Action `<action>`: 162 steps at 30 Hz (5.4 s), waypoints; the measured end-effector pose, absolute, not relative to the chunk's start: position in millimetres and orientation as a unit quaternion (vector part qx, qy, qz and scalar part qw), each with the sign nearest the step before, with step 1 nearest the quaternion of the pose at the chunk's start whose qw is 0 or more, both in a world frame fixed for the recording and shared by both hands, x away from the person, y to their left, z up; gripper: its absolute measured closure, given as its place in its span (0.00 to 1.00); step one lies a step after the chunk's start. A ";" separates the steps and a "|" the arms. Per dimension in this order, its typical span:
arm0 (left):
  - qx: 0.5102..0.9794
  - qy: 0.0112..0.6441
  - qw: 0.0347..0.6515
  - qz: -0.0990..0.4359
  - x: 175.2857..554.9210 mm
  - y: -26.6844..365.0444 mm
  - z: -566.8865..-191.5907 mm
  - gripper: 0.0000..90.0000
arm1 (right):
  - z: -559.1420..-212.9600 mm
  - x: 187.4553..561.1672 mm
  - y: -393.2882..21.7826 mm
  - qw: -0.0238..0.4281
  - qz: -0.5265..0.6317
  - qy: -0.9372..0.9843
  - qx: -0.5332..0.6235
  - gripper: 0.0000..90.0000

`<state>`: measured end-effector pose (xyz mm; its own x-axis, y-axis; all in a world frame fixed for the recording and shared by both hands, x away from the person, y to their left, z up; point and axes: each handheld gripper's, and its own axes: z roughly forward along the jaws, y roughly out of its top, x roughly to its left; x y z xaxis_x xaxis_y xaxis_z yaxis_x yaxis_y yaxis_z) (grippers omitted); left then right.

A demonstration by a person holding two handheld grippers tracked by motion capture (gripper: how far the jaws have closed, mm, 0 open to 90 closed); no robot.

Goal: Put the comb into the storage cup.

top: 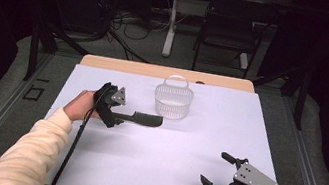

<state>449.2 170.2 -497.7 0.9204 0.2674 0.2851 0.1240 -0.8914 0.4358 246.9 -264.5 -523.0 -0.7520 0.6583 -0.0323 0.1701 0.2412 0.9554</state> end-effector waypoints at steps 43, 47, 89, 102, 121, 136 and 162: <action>0.998 -0.019 0.022 0.061 482.1 124.1 -513.5 0.70 | -523.9 248.3 -266.0 0.217 0.549 0.759 0.274 0.00; 0.998 -0.028 0.019 0.061 484.9 121.4 -516.8 0.72 | -524.2 248.4 -265.9 0.218 0.547 0.760 0.276 0.00; 0.996 -0.004 0.088 0.028 469.7 137.6 -489.8 0.80 | -525.5 250.6 -265.4 0.217 0.544 0.762 0.277 0.00; 0.992 0.028 0.121 0.023 457.1 140.4 -478.4 0.80 | -525.7 250.8 -264.5 0.216 0.542 0.763 0.278 0.00; 0.984 0.072 0.160 0.030 441.2 148.8 -479.9 0.80 | -526.3 251.8 -264.0 0.216 0.539 0.765 0.278 0.00; 0.971 0.111 0.209 0.041 430.6 152.5 -476.4 0.80 | -526.8 252.6 -264.1 0.217 0.535 0.767 0.281 0.00; 0.935 0.187 0.293 0.068 418.1 167.7 -480.9 0.80 | -528.3 253.9 -262.5 0.215 0.534 0.768 0.281 0.00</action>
<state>418.1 167.7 -480.9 0.9205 0.3904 0.0178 0.3106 -0.7584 0.5730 253.9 -262.5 -528.3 -0.7496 0.6612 -0.0296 0.2027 0.2719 0.9408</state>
